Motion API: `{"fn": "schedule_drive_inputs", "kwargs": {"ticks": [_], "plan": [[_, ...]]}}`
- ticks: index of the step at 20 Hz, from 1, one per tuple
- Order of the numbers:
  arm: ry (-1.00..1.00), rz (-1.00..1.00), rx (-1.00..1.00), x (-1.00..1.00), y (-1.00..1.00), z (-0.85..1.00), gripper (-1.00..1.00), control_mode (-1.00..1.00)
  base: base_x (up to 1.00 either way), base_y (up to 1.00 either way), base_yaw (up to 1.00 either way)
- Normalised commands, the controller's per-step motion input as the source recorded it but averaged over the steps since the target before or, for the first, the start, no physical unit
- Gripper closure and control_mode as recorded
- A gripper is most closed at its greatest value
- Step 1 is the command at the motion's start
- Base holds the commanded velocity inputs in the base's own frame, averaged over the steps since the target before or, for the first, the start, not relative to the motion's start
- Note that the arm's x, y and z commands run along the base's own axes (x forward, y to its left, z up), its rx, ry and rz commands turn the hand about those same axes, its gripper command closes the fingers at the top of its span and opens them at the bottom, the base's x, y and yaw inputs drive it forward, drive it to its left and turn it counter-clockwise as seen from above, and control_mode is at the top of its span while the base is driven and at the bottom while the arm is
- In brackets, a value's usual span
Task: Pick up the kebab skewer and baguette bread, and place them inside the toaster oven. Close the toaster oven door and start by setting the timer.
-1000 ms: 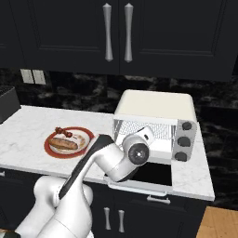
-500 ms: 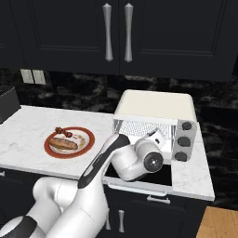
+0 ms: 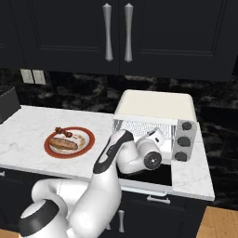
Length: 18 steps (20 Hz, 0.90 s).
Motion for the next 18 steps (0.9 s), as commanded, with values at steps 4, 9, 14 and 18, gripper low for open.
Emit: {"fn": "schedule_drive_inputs", "kwargs": {"ticks": [4, 9, 14, 18], "plan": [[-0.03, 0.00, 0.00, 0.66, -0.01, -0.14, -1.00, -1.00, 0.00, 0.00, 0.00], [0.00, 0.00, 0.00, 0.43, -0.05, -0.30, -1.00, -1.00, 0.00, 0.00, 0.00], [-0.02, 0.00, 0.00, 0.48, -0.05, -0.19, -1.00, -1.00, 0.00, 0.00, 0.00], [-0.03, 0.00, 0.00, 0.30, -0.09, -0.20, -1.00, -1.00, 0.00, 0.00, 0.00]]}}
